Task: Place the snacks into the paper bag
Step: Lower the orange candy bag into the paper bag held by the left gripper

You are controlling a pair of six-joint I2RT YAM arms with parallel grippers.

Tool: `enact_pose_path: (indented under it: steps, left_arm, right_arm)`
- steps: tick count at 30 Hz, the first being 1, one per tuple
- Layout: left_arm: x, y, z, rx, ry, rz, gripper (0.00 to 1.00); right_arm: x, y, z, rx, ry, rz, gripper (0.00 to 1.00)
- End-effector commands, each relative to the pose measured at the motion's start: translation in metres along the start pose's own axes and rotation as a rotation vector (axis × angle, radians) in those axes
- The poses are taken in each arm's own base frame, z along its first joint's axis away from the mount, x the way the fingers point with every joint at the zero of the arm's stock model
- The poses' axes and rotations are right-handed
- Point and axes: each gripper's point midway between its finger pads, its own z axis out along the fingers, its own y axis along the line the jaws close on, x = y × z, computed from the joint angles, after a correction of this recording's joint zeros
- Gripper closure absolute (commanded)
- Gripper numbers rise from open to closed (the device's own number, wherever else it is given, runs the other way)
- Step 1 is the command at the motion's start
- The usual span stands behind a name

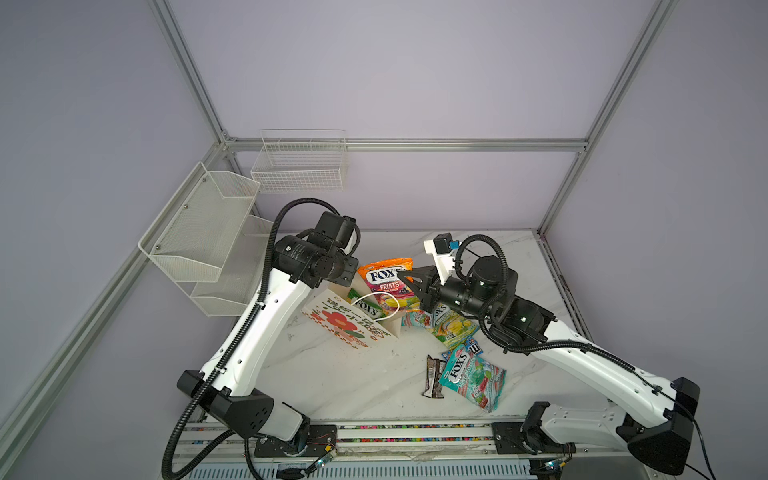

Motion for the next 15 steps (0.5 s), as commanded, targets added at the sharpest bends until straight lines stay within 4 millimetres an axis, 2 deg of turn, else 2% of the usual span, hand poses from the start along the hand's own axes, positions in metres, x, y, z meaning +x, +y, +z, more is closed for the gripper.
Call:
enact_pose_path:
  steps: [1, 15]
  left_arm:
    - [-0.031, 0.005, -0.033, 0.011, -0.137, -0.038, 1.00]
    - [-0.032, 0.004, -0.033, 0.011, -0.137, -0.036, 1.00]
  right_arm:
    - [-0.040, 0.017, -0.004, -0.028, -0.117, -0.029, 1.00]
    - [-0.023, 0.013, 0.014, 0.056, -0.051, -0.059, 1.00]
